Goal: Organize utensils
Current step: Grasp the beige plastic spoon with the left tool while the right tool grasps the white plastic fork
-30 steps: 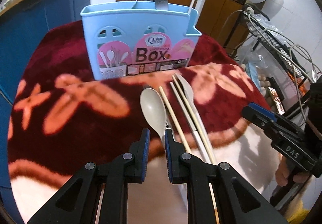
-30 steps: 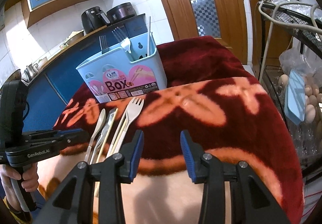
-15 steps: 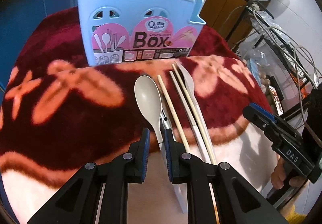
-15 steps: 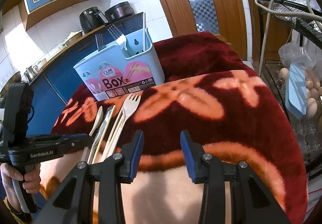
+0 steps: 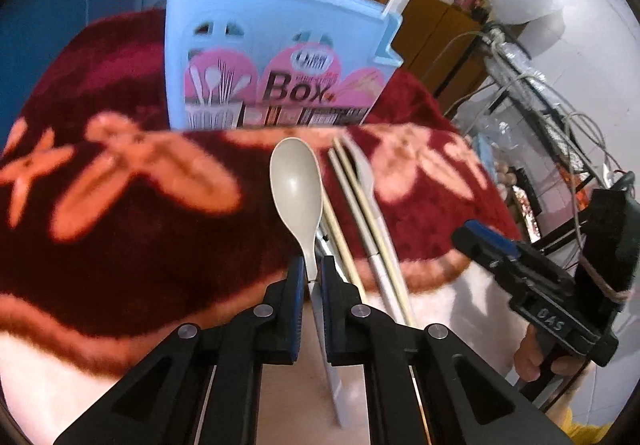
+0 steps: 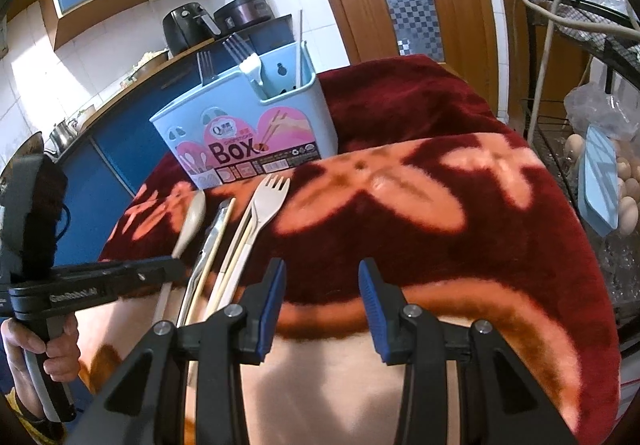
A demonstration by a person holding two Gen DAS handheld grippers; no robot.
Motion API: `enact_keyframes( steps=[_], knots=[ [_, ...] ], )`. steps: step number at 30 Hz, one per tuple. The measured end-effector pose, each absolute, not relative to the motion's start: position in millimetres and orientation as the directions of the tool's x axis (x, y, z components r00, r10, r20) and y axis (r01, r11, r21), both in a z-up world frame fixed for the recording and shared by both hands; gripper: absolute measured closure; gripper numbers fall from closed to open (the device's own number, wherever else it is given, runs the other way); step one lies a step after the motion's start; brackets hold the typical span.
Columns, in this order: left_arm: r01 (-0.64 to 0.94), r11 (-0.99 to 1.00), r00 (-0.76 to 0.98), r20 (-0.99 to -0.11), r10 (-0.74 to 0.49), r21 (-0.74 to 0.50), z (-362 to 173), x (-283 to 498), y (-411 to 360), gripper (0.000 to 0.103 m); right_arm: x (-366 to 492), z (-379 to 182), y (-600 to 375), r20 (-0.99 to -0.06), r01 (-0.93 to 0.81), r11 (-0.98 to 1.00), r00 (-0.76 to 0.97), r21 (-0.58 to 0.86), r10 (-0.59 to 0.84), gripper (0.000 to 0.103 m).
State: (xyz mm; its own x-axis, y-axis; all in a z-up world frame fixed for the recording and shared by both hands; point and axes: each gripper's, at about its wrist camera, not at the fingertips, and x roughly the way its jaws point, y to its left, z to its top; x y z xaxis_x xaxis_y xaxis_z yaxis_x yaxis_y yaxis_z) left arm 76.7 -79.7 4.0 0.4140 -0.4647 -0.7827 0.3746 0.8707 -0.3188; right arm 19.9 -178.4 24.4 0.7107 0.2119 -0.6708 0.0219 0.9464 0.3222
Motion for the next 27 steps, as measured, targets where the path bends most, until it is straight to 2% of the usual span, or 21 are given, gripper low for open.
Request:
enact_keyframes(
  steps=[5,13,16,27],
  knots=[
    [0.369,0.895,0.521,-0.742,-0.423,-0.251,24,72,-68,0.098,32,26,-168,-0.693,-0.008,0.945,0.678,0.328,0.246,0.062],
    [0.325,0.900,0.565,-0.704,-0.431,-0.290,29,78,-37,0.098,61,23,-148,-0.732,-0.042,0.924,0.596,0.381,0.329,0.062],
    [0.315,0.900,0.575,-0.693,-0.434,-0.303,28,78,-28,0.098,73,21,-144,-0.749,-0.038,0.917,0.563,0.397,0.348,0.072],
    [0.311,0.887,0.593,-0.659,-0.462,-0.342,31,78,-14,0.098,108,17,-152,-0.771,0.031,0.862,0.463,0.507,0.437,0.082]
  ],
)
